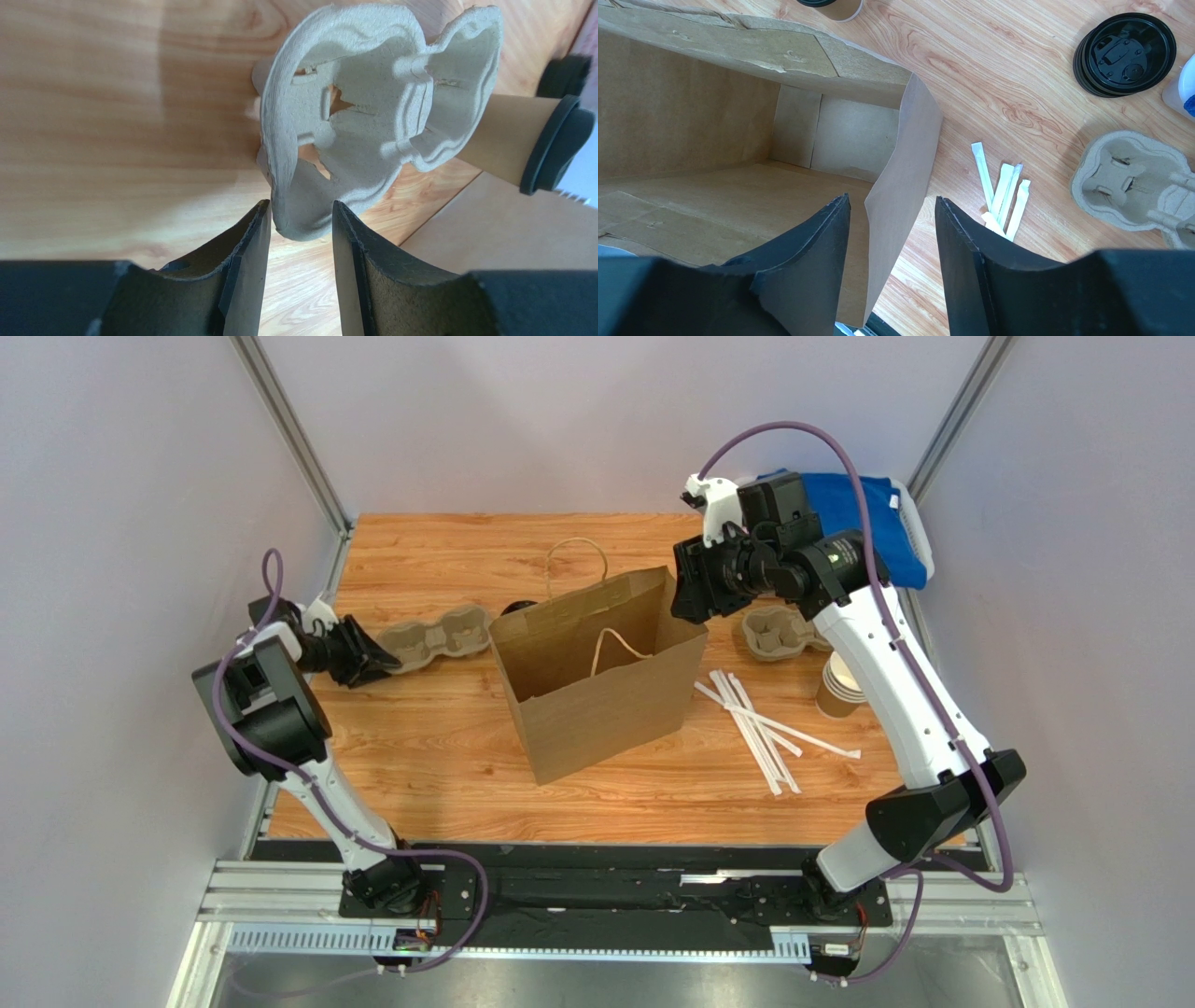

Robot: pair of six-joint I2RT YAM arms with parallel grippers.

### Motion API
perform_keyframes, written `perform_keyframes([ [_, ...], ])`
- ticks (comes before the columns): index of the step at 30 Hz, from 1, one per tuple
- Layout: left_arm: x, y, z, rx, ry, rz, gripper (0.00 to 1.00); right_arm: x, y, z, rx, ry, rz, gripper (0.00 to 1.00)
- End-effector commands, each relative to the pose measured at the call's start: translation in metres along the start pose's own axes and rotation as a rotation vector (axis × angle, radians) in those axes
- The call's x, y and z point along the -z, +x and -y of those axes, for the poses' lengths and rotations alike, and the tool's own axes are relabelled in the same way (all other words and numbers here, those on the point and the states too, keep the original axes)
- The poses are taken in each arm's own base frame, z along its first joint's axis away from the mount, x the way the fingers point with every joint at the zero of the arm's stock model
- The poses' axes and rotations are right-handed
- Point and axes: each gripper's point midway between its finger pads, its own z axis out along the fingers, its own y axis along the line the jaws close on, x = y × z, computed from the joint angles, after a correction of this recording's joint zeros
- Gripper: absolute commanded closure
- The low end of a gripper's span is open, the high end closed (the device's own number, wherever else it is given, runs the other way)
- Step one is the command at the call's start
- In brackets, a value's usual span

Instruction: Pack the takeout coffee

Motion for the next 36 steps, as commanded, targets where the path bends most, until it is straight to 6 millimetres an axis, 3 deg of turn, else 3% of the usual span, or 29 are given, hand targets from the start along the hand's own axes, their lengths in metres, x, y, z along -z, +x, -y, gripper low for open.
perform_keyframes([
  [1,0.009,-0.023,0.017,0.065,0.047,0.157,0.54,0.021,-0.010,-0.005,0.025,-0.001,0.064,0.46],
  [6,0.009,-0.025,0.006,0.140,0.006,0.214,0.54,0.024,-0.007,-0.009,0.021,-0.015,0.063,0.38],
  [15,0.011,-0.026,0.006,0.169,-0.001,0.267,0.57,0.024,-0.002,-0.009,-0.041,-0.004,0.059,0.17],
  [24,0.027,-0.038,0.018,0.078,-0.006,0.308,0.56,0.025,0.001,-0.011,-0.025,-0.019,0.051,0.10],
  [30,0.022,-0.039,0.010,0.074,-0.024,0.285,0.55,0.026,0.002,-0.008,-0.019,-0.002,0.043,0.02],
  [36,0.014,-0.039,0.005,0.069,-0.038,0.276,0.55,0.028,0.005,-0.007,0.007,-0.002,0.033,0.02],
])
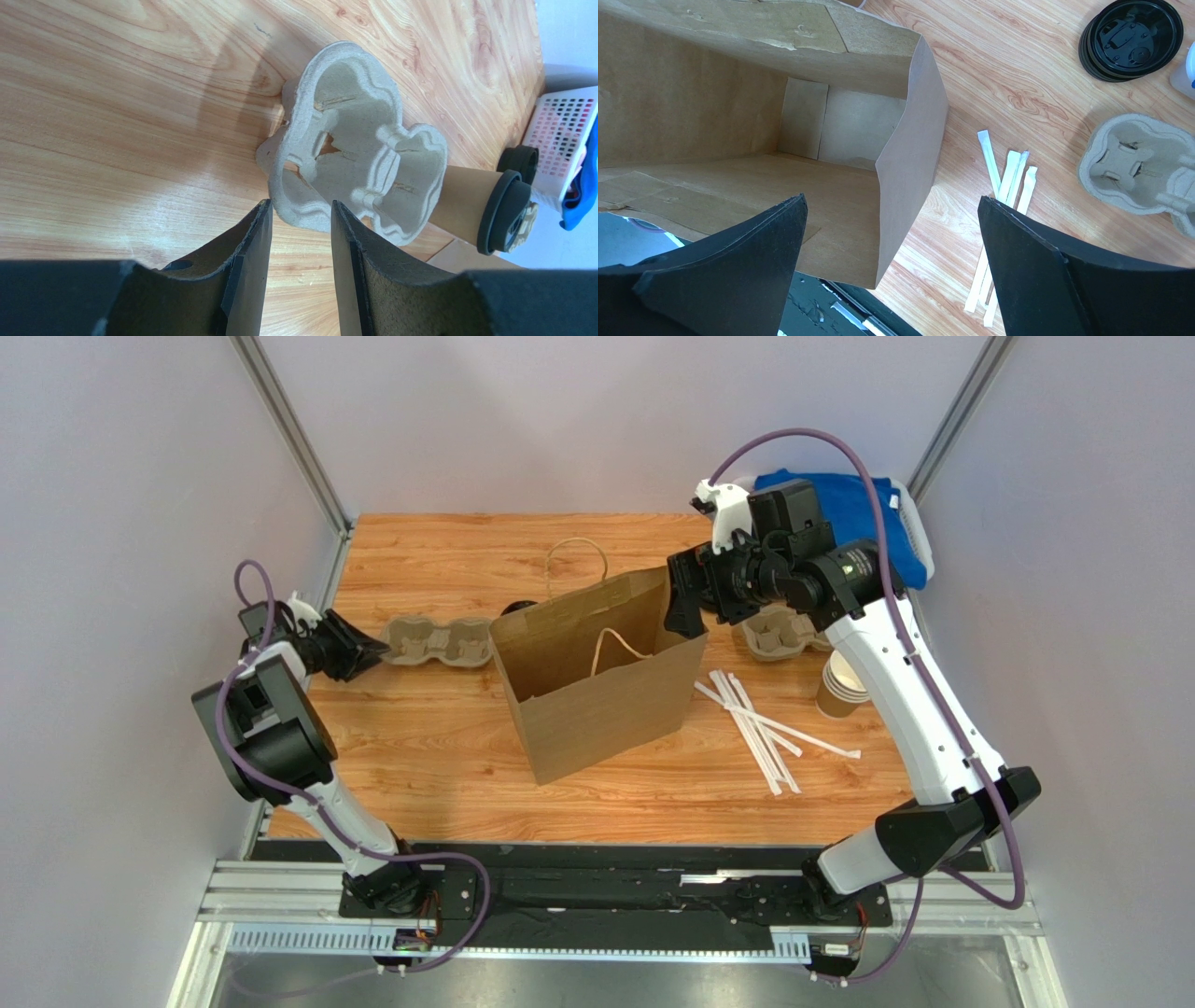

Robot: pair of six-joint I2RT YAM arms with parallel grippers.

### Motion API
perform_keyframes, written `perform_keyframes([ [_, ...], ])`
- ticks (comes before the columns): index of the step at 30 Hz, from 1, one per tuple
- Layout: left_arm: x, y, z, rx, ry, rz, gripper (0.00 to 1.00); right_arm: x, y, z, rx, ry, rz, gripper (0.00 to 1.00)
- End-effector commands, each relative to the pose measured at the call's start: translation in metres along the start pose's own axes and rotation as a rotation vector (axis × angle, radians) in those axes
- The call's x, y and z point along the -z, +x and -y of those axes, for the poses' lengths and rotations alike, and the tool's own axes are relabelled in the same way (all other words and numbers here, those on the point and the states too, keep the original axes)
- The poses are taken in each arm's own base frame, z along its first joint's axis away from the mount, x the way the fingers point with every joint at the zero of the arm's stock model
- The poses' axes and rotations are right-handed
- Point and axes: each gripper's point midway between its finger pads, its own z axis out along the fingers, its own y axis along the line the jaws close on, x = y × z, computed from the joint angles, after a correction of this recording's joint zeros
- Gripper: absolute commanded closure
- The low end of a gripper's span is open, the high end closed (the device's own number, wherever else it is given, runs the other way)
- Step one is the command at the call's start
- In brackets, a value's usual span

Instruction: Pack the takeout coffee

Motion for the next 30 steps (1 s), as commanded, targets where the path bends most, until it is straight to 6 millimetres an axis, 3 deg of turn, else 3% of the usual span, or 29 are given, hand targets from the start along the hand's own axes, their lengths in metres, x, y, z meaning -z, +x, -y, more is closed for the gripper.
perform_keyframes([
  [1,-0.004,-0.013,0.000,-0.051,-0.005,0.024,0.55,0.013,-0.003,-0.003,0.032,-0.003,0.029,0.02],
  [14,-0.019,-0.020,-0.008,-0.050,-0.018,0.032,0.61,0.010,-0.002,-0.004,0.028,-0.014,0.014,0.04],
  [26,-0.030,-0.018,-0.003,-0.059,0.007,0.015,0.63,0.003,-0.005,-0.003,0.021,-0.018,0.003,0.07],
  [30,-0.030,-0.018,-0.002,-0.056,0.008,0.019,0.78,0.002,-0.006,-0.001,0.015,-0.009,0.005,0.09],
])
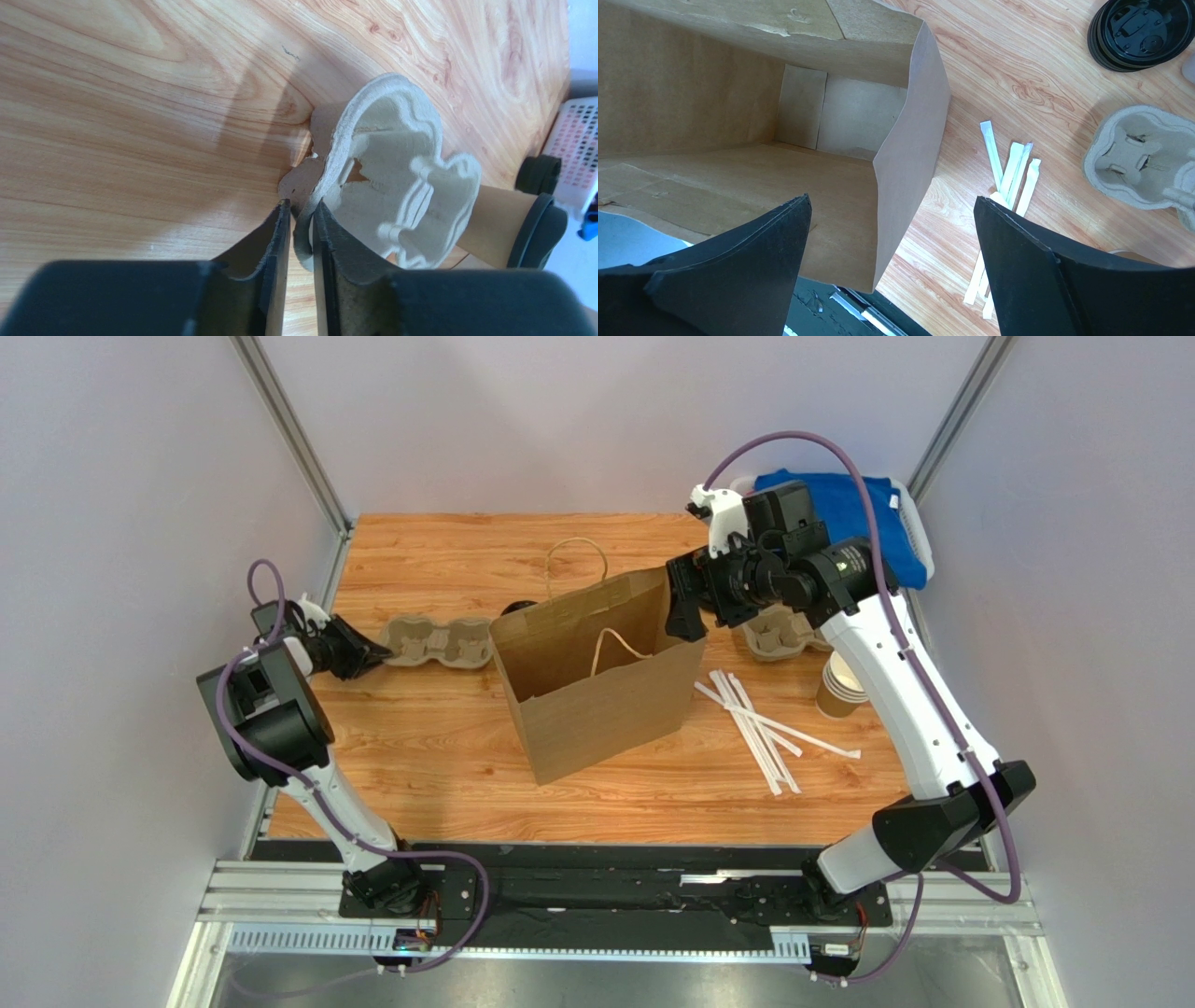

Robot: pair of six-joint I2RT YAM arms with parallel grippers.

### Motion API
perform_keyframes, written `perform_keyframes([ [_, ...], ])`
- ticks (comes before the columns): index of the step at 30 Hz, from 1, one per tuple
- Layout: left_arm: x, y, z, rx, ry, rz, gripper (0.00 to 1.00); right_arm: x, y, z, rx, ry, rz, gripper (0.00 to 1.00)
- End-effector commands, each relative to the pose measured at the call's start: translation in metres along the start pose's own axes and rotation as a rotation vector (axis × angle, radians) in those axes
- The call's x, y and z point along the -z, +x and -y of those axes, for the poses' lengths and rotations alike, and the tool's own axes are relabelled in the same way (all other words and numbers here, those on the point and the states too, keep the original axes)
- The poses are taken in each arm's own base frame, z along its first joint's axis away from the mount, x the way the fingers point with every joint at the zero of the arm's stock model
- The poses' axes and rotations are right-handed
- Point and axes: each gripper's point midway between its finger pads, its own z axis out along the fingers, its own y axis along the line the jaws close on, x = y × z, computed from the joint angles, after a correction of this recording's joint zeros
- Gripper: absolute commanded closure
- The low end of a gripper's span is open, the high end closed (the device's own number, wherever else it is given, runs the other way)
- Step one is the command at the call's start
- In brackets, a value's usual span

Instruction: Pack the takeout coffee

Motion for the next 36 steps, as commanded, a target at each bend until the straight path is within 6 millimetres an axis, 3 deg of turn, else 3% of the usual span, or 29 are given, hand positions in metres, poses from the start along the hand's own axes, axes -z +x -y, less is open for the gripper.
perform_keyframes([
  [1,-0.001,-0.019,0.012,-0.052,0.035,0.048,0.80,0.005,-0.015,-0.001,0.011,0.000,0.046,0.10],
  [6,0.009,-0.021,0.020,-0.054,0.038,0.071,1.00,0.004,-0.019,0.003,-0.002,0.021,0.059,0.18],
  [15,0.056,-0.032,0.050,-0.179,0.007,0.145,1.00,-0.014,-0.022,0.012,-0.052,0.060,0.048,0.38],
  [18,0.076,-0.040,0.062,-0.235,-0.017,0.177,1.00,-0.023,-0.026,0.015,-0.050,0.065,0.046,0.66],
  [19,0.086,-0.043,0.070,-0.261,-0.022,0.196,1.00,-0.025,-0.027,0.017,-0.047,0.071,0.042,0.85],
  [21,0.102,-0.054,0.081,-0.350,-0.029,0.237,1.00,-0.024,-0.030,0.018,-0.019,0.072,0.048,1.00],
  [30,0.187,-0.070,0.161,-0.695,0.045,0.409,1.00,0.001,-0.044,-0.005,0.245,-0.071,0.116,1.00],
  [36,0.253,-0.078,0.249,-0.898,0.182,0.568,1.00,0.016,-0.063,-0.016,0.465,-0.124,0.197,1.00],
])
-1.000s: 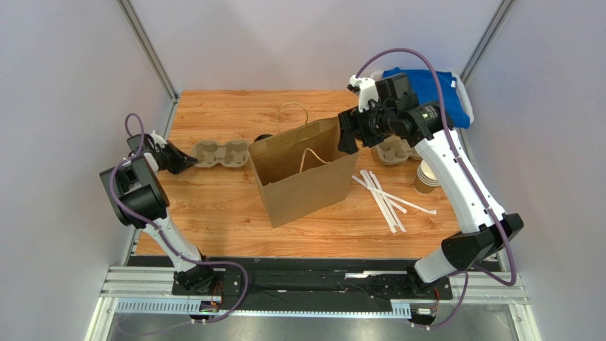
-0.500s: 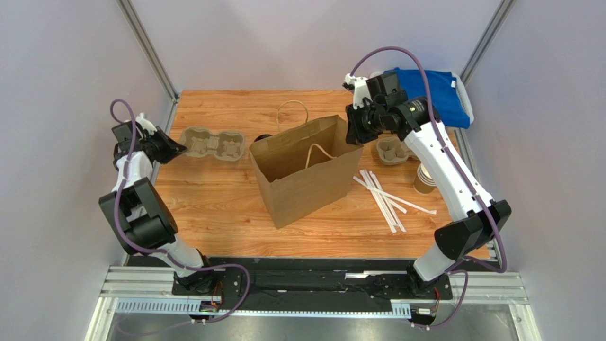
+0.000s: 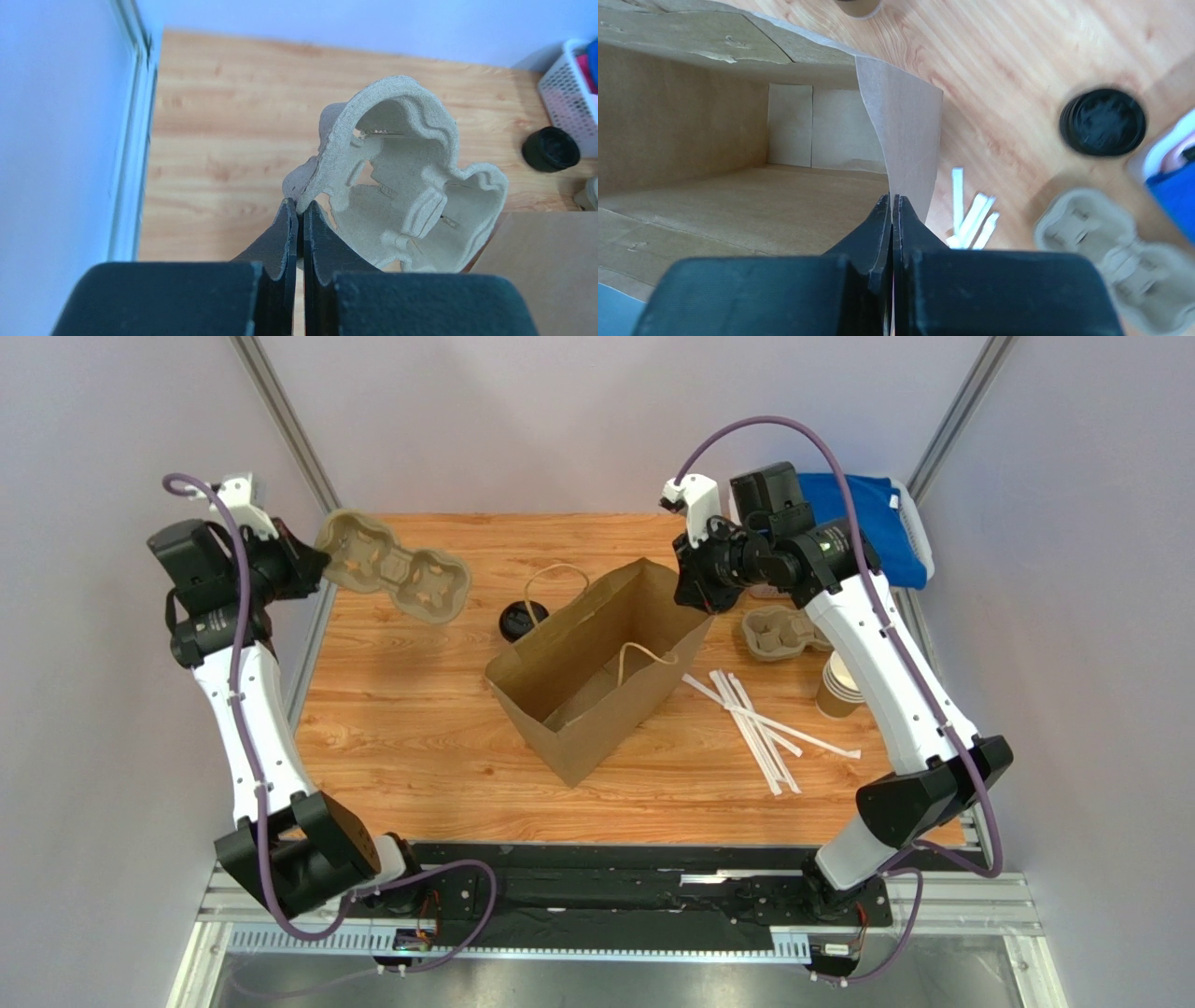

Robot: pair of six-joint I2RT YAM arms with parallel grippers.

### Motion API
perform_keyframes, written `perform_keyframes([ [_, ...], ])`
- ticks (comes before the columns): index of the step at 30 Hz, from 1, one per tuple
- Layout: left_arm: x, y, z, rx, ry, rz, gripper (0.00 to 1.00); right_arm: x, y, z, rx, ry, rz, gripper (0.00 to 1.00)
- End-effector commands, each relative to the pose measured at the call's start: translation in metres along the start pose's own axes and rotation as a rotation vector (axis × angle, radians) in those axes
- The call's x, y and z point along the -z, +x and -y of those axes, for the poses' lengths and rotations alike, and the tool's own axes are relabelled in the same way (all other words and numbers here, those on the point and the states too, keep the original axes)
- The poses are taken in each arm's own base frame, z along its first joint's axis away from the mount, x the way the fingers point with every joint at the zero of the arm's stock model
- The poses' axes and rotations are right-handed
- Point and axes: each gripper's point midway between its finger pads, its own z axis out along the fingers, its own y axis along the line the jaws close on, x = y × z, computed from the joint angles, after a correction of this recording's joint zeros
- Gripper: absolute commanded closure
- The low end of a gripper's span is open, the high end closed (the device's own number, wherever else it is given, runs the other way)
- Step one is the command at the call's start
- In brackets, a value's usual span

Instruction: Pack the takeout coffee

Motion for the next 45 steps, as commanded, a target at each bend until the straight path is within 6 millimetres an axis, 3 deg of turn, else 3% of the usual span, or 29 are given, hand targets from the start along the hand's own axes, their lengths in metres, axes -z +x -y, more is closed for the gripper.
perform_keyframes([
  [1,0.036,-0.078,0.055,-0.217,0.108,0.186,1.00,0.035,-0.044,-0.010,0.286,-0.042,0.173,1.00],
  [4,0.064,-0.131,0.094,-0.327,0.157,0.332,1.00,0.042,-0.056,-0.014,0.374,-0.056,0.228,1.00],
  [7,0.087,-0.164,0.134,-0.404,0.222,0.438,1.00,0.055,-0.073,-0.023,0.416,-0.078,0.292,1.00],
  [11,0.109,-0.186,0.177,-0.449,0.320,0.517,1.00,0.071,-0.080,-0.040,0.434,-0.146,0.317,1.00],
  [15,0.133,-0.193,0.219,-0.495,0.444,0.578,1.00,0.082,-0.071,-0.055,0.445,-0.207,0.290,1.00],
  [18,0.153,-0.193,0.245,-0.517,0.533,0.602,1.00,0.074,-0.062,-0.062,0.461,-0.193,0.232,1.00],
  [19,0.161,-0.194,0.254,-0.515,0.567,0.610,1.00,0.068,-0.058,-0.055,0.454,-0.139,0.195,1.00],
  [22,0.175,-0.191,0.270,-0.522,0.644,0.607,1.00,0.053,-0.054,-0.054,0.409,-0.086,0.120,1.00],
  [23,0.178,-0.190,0.276,-0.523,0.668,0.608,1.00,0.052,-0.061,-0.055,0.394,-0.077,0.122,1.00],
  [29,0.202,-0.191,0.292,-0.489,0.750,0.613,1.00,0.065,-0.072,-0.054,0.233,-0.021,0.124,1.00],
  [32,0.208,-0.189,0.296,-0.490,0.779,0.613,1.00,0.066,-0.056,-0.064,0.148,-0.061,0.065,1.00],
  [34,0.211,-0.185,0.299,-0.506,0.802,0.607,1.00,0.055,-0.039,-0.069,0.122,-0.107,0.005,1.00],
  [45,0.222,-0.168,0.321,-0.581,0.933,0.573,1.00,0.027,-0.042,-0.077,0.150,-0.200,0.006,1.00],
])
